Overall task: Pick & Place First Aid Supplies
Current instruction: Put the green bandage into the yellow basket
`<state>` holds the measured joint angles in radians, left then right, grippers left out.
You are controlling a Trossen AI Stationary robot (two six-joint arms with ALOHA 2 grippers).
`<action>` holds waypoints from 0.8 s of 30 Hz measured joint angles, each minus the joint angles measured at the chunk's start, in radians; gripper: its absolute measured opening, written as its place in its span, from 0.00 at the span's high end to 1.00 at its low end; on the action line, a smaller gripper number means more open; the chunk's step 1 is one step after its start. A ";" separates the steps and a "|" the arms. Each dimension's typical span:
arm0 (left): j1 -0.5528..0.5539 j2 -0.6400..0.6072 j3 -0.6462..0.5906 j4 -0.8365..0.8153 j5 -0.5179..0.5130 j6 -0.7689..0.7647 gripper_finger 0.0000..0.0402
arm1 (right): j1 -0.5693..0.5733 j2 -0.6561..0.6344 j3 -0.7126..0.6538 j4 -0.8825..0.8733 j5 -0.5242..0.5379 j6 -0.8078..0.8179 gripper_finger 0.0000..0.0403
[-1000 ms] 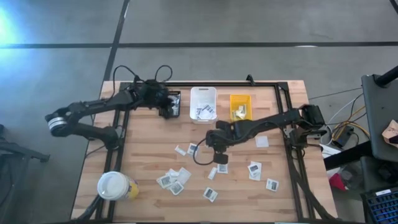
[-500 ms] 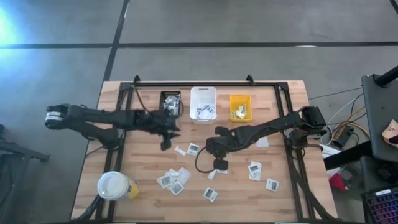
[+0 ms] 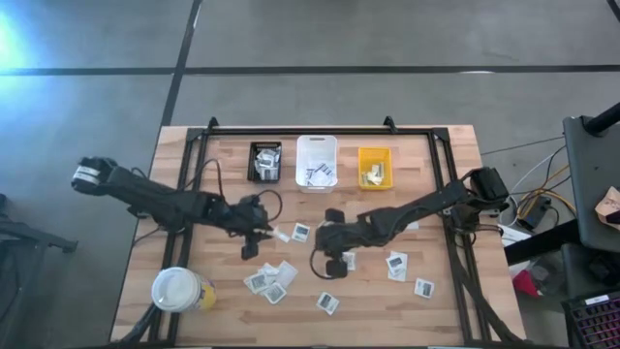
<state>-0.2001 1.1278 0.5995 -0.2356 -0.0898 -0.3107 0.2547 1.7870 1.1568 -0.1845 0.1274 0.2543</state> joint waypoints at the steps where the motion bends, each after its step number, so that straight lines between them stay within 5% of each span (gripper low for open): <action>1: -0.009 0.000 -0.012 0.003 -0.007 -0.015 0.75 | 0.001 0.000 -0.009 0.033 -0.001 0.000 0.88; 12: -0.035 0.000 -0.152 0.210 -0.099 -0.042 0.98 | 0.003 0.011 -0.108 0.418 0.002 -0.029 0.89; 24: -0.035 0.010 -0.281 0.457 -0.140 -0.042 1.00 | 0.000 0.163 0.024 0.447 0.004 -0.168 0.94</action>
<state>-0.2356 1.1381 0.3181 0.2219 -0.2302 -0.3528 0.2549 1.9501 1.1810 0.2624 0.1317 0.0866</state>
